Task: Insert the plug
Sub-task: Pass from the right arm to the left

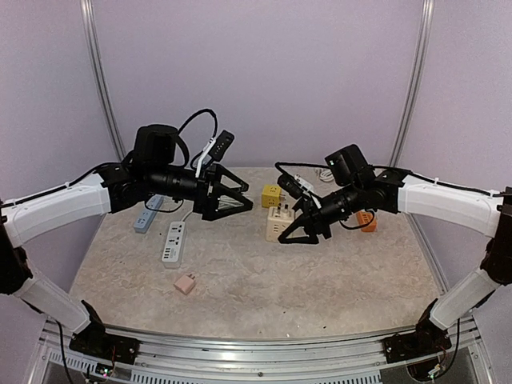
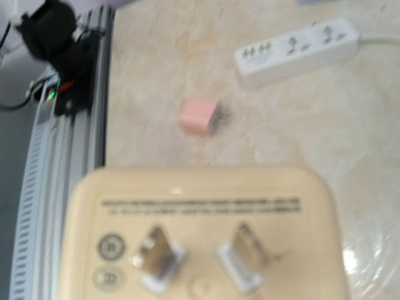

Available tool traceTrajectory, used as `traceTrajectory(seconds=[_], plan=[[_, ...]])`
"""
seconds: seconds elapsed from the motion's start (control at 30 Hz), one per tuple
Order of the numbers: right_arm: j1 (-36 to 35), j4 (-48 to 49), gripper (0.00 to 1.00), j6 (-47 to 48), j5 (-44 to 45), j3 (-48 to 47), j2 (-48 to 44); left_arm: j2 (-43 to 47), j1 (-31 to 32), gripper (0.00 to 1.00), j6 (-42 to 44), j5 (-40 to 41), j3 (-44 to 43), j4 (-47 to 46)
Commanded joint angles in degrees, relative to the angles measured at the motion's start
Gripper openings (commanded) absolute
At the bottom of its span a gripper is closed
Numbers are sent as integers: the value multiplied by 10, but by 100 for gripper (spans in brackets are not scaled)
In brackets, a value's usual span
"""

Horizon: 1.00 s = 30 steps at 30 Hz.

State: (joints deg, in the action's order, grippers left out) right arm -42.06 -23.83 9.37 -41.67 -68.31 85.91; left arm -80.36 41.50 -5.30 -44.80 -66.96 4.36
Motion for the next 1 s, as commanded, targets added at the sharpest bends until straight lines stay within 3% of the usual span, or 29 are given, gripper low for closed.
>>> traceTrajectory(seconds=[0.0,0.43,0.57,0.73,0.87,0.97], plan=[[-16,-52,0,36,-30,-6,-29,-51,37,99,86,3,-75,124],[-27,-52,0,45,-64,-2,-41,-158,83,99,121,16,-164,187],[-28,-54,0,48,-66,-2,-38,-181,93,92,127,19,-186,203],[-29,-58,0,50,-63,1,-35,-192,97,73,126,11,-193,206],[-29,-55,0,49,-51,2,-44,-191,98,44,126,5,-193,212],[-29,-48,0,47,-37,3,-54,-190,98,28,127,5,-194,216]])
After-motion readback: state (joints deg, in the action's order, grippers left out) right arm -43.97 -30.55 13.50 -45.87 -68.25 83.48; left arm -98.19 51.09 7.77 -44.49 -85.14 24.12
